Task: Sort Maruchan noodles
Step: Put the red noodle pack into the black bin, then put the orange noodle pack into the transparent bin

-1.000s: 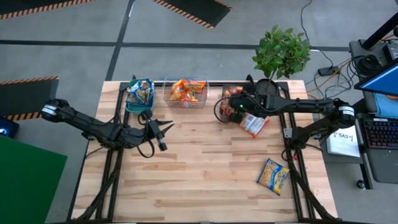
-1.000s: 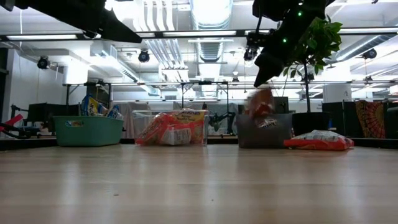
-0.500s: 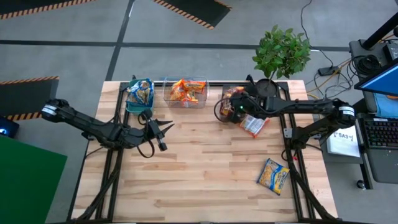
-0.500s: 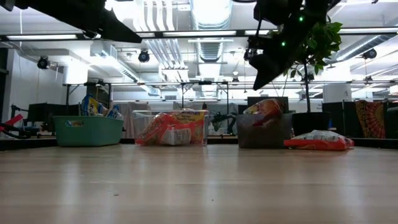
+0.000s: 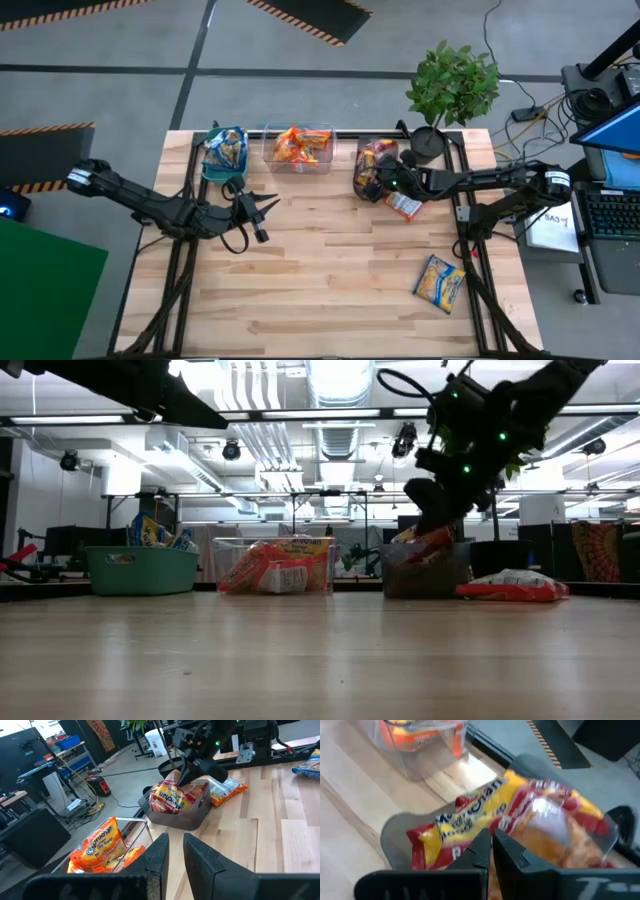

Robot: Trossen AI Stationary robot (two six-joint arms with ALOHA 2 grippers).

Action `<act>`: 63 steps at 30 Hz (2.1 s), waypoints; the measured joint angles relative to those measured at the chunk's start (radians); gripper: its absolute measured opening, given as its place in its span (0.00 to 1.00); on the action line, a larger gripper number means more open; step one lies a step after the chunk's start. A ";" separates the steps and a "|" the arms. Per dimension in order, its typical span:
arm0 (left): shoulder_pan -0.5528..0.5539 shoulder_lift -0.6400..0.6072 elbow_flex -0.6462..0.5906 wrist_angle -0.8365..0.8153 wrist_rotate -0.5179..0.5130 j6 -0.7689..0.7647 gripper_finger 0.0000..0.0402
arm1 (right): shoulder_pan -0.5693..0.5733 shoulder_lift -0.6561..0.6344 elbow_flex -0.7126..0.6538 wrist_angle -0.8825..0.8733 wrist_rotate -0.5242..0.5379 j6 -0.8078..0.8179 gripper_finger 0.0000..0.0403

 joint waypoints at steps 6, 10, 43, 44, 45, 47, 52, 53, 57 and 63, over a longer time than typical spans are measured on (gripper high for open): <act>0.000 0.000 0.000 0.000 0.000 0.000 0.10 | 0.000 0.000 -0.081 0.034 0.001 0.098 0.02; 0.000 0.000 0.000 0.000 0.000 -0.001 0.10 | 0.000 -0.001 -0.095 0.058 0.001 0.121 0.02; -0.134 -0.001 0.201 -0.222 0.153 -0.176 0.10 | 0.147 -0.032 0.167 -1.032 -0.267 0.306 0.02; -0.145 -0.001 0.211 -0.236 0.153 -0.182 0.10 | 0.147 -0.032 0.152 -1.011 -0.253 0.306 0.02; -0.157 -0.001 0.219 -0.242 0.153 -0.184 0.10 | 0.147 -0.032 0.139 -0.996 -0.235 0.306 0.02; -0.174 -0.001 0.226 -0.245 0.153 -0.184 0.10 | 0.147 -0.032 0.116 -0.975 -0.205 0.305 0.02; -0.194 0.000 0.227 -0.246 0.153 -0.182 0.10 | 0.147 -0.032 0.060 -0.874 -0.178 0.313 0.02; -0.195 0.000 0.227 -0.246 0.153 -0.182 0.10 | 0.147 -0.032 0.047 -0.852 -0.167 0.318 0.02; -0.195 0.000 0.227 -0.246 0.152 -0.181 0.10 | 0.147 -0.032 -0.014 -0.754 -0.129 0.328 0.02; -0.195 0.000 0.227 -0.246 0.151 -0.176 0.10 | 0.147 -0.033 -0.083 -0.632 -0.189 0.344 0.02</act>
